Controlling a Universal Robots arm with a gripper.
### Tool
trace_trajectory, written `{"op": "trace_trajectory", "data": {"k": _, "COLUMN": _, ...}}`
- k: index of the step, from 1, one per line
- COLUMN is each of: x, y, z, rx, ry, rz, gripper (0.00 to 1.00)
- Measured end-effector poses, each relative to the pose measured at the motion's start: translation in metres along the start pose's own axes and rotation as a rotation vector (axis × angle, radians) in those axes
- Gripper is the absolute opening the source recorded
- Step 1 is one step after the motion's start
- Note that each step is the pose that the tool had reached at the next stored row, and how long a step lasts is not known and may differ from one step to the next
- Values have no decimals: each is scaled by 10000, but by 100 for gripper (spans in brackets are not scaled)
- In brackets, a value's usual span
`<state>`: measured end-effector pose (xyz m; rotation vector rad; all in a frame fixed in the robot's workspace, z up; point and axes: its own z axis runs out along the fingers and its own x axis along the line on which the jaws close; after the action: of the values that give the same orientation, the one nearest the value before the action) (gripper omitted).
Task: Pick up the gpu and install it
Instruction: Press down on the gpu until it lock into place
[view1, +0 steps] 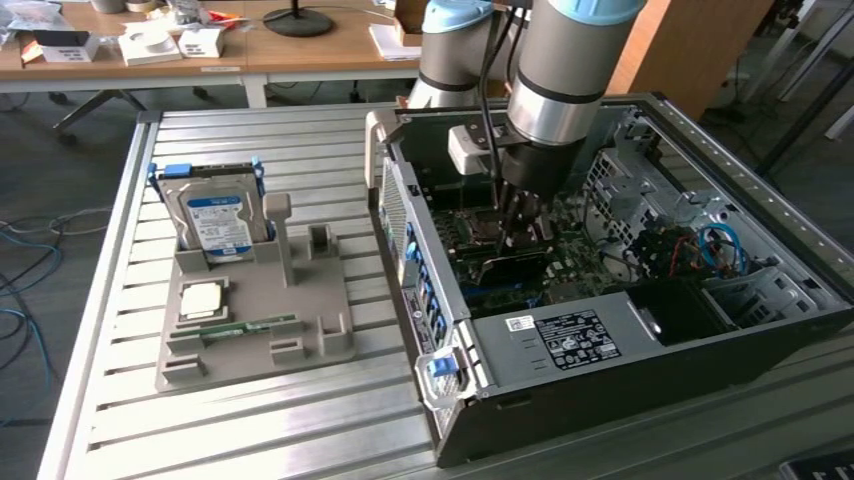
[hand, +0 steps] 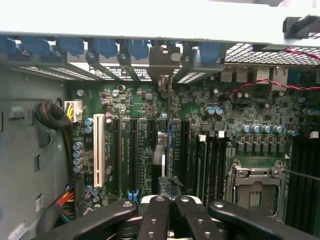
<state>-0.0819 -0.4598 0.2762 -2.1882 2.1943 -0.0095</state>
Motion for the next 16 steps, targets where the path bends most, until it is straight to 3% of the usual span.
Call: {"op": "trace_trajectory", "data": {"k": 16, "x": -19, "y": 6, "z": 46, "rx": 13, "ry": -31, "rz": 2, "gripper": 11}}
